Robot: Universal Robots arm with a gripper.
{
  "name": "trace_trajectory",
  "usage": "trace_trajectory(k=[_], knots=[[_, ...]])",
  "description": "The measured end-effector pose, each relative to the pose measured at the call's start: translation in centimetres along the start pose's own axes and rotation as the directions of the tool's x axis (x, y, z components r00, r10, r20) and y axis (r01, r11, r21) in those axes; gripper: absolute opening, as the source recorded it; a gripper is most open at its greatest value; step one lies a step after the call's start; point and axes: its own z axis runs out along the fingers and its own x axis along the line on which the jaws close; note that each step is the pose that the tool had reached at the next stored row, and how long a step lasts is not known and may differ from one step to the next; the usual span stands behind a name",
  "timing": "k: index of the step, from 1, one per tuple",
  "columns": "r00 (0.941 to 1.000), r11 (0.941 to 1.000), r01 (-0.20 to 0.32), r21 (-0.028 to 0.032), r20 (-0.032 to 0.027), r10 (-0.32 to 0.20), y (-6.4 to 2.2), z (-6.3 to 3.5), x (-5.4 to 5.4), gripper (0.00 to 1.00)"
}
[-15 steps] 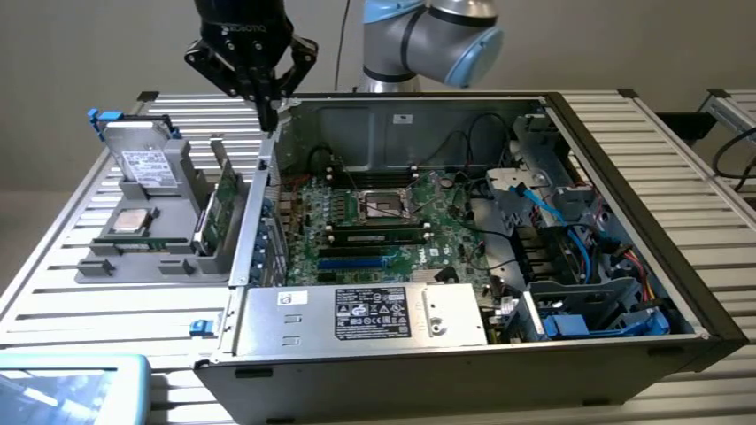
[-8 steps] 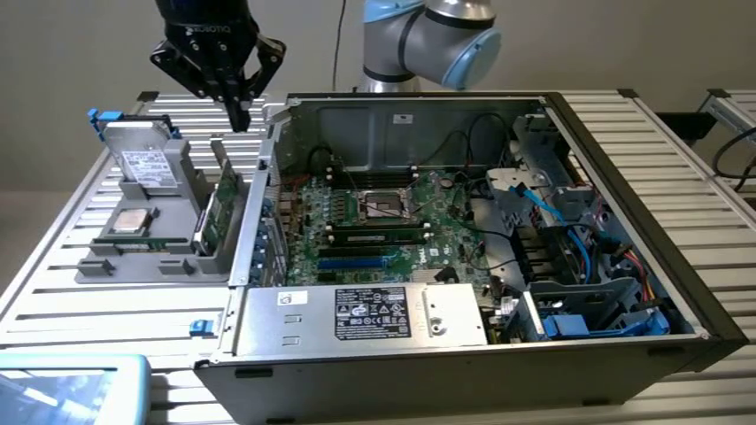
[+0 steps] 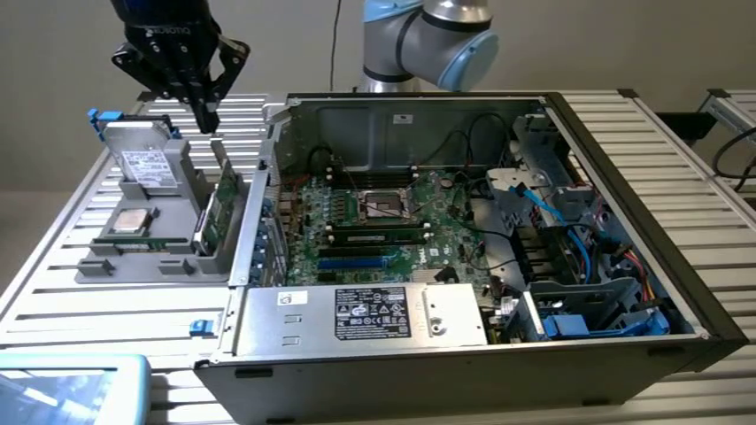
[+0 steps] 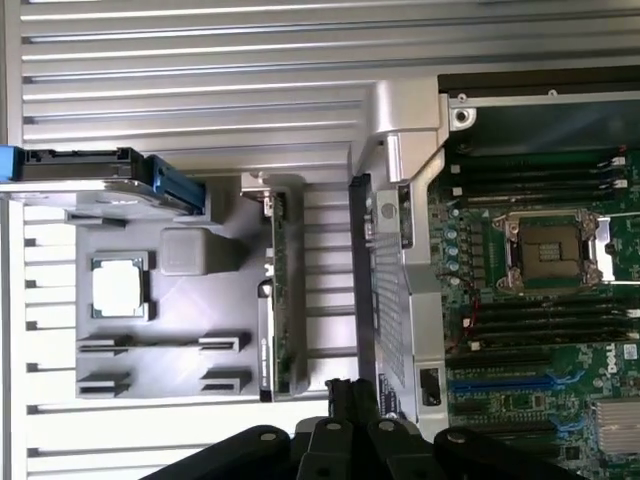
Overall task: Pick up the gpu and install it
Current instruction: 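Reach for the gpu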
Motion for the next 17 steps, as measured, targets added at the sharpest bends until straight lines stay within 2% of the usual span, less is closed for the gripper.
trace_trajectory(k=[10,14,17], knots=[[1.0000,1.0000,0.000,0.0000,0.0000,0.000,-0.28,0.13,4.0,0.12],[1.0000,1.0000,0.000,0.0000,0.0000,0.000,-0.22,0.23,5.0,0.12],[1.0000,1.0000,0.000,0.0000,-0.0001,0.000,0.01,0.32,5.2,0.12]])
